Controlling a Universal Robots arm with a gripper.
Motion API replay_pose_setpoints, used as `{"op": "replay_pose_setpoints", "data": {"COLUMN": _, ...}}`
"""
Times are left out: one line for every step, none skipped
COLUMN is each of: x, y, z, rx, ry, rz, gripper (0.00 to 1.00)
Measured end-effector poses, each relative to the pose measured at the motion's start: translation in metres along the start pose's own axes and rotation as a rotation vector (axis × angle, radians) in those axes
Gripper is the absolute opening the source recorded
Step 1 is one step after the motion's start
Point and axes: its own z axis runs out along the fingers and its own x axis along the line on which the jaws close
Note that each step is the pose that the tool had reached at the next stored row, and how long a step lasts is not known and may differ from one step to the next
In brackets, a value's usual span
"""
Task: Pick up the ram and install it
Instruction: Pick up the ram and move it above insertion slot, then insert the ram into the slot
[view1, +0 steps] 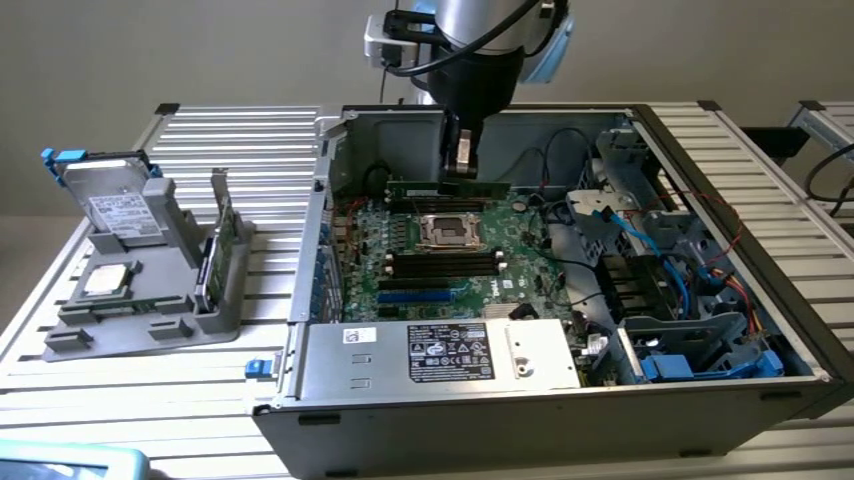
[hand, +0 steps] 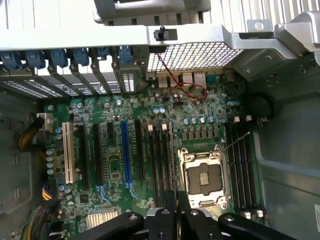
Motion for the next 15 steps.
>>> {"op": "replay_pose_setpoints", "data": {"x": 0.0, "y": 0.0, "z": 0.0, "rx": 0.0, "ry": 0.0, "rz": 0.0, "gripper": 0.14}}
{"op": "replay_pose_setpoints", "data": {"x": 0.0, "y": 0.0, "z": 0.0, "rx": 0.0, "ry": -0.0001, "rz": 0.0, "gripper": 0.14}}
{"op": "replay_pose_setpoints", "data": {"x": 0.0001, "y": 0.0, "z": 0.0002, "rx": 0.0, "ry": -0.0001, "rz": 0.0, "gripper": 0.14}}
{"op": "replay_pose_setpoints", "data": {"x": 0.0002, "y": -0.0001, "z": 0.0003, "rx": 0.0, "ry": -0.0002, "rz": 0.0, "gripper": 0.14}}
{"op": "replay_pose_setpoints", "data": {"x": 0.0002, "y": -0.0001, "z": 0.0003, "rx": 0.0, "ry": -0.0001, "rz": 0.0, "gripper": 0.14}}
{"op": "replay_pose_setpoints", "data": {"x": 0.0002, "y": -0.0001, "z": 0.0003, "rx": 0.0, "ry": -0.0001, "rz": 0.0, "gripper": 0.14}}
{"op": "replay_pose_setpoints", "data": {"x": 0.0002, "y": -0.0001, "z": 0.0003, "rx": 0.0, "ry": -0.0001, "rz": 0.0, "gripper": 0.14}}
{"op": "replay_pose_setpoints", "data": {"x": 0.0002, "y": -0.0001, "z": 0.0003, "rx": 0.0, "ry": -0.0001, "rz": 0.0, "gripper": 0.14}}
{"op": "replay_pose_setpoints", "data": {"x": 0.0002, "y": -0.0001, "z": 0.0004, "rx": 0.0, "ry": -0.0001, "rz": 0.0, "gripper": 0.14}}
{"op": "replay_pose_setpoints", "data": {"x": 0.0002, "y": -0.0001, "z": 0.0004, "rx": 0.0, "ry": -0.0001, "rz": 0.0, "gripper": 0.14}}
{"op": "replay_pose_setpoints", "data": {"x": 0.0002, "y": -0.0001, "z": 0.0003, "rx": 0.0, "ry": -0.0001, "rz": 0.0, "gripper": 0.14}}
{"op": "replay_pose_setpoints", "data": {"x": 0.0002, "y": -0.0001, "z": 0.0004, "rx": 0.0, "ry": -0.0001, "rz": 0.0, "gripper": 0.14}}
{"op": "replay_pose_setpoints", "data": {"x": 0.0002, "y": -0.0001, "z": 0.0004, "rx": 0.0, "ry": -0.0001, "rz": 0.0, "gripper": 0.14}}
{"op": "replay_pose_setpoints", "data": {"x": 0.0002, "y": -0.0001, "z": 0.0005, "rx": 0.0, "ry": -0.0002, "rz": 0.0, "gripper": 0.14}}
{"op": "replay_pose_setpoints", "data": {"x": 0.0004, "y": -0.0002, "z": 0.0014, "rx": 0.0003, "ry": -0.0007, "rz": 0.0, "gripper": 0.14}}
